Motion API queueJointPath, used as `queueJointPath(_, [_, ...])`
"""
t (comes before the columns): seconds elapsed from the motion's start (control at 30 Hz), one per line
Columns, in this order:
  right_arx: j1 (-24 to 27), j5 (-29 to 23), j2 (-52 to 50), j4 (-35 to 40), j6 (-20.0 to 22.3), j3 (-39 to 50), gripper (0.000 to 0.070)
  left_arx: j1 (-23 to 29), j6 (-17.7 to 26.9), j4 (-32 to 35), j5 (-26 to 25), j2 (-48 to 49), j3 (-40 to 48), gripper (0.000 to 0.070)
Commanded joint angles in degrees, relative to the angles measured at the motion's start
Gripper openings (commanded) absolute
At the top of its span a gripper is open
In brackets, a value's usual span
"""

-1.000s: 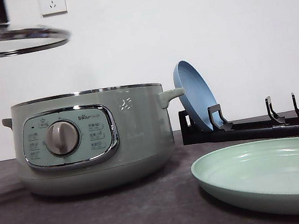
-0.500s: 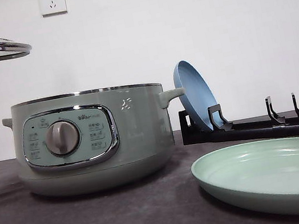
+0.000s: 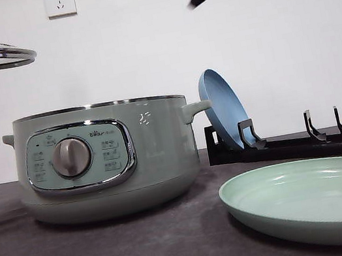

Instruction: Transfer potato from steamer to green plate

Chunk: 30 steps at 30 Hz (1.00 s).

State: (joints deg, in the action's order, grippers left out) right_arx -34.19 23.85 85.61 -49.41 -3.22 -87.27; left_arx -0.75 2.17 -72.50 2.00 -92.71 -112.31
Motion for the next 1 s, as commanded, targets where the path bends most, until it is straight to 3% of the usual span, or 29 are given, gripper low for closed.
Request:
queueJointPath(0.0, [-1.16, 0.11, 5.49, -0.57, 4.7, -5.56, 0.0521, 0.11, -0.22, 1.54, -0.05, 0.96, -1.73, 0.001])
queueJointPath(0.43, [-4.08, -3.38, 31.16, -3.04, 17.16, -31.79, 0.0523, 0.11, -0.26, 1.39, -0.07, 0.9, -1.73, 0.001])
queueJointPath(0.6, [-5.09, -4.91, 35.13, 0.16, 21.65, -33.29, 0.0577, 0.11, -0.24, 1.39, -0.07, 0.85, -1.7, 0.001])
queueJointPath(0.73, [-5.97, -7.5, 37.03, 1.52, 24.37, -33.29, 0.058, 0.11, -0.24, 1.39, -0.07, 0.85, -1.68, 0.001])
queueJointPath(0.97, [-6.19, -7.59, 39.92, 2.72, 24.93, -33.29, 0.0579, 0.11, -0.24, 1.27, -0.07, 0.11, -1.62, 0.001])
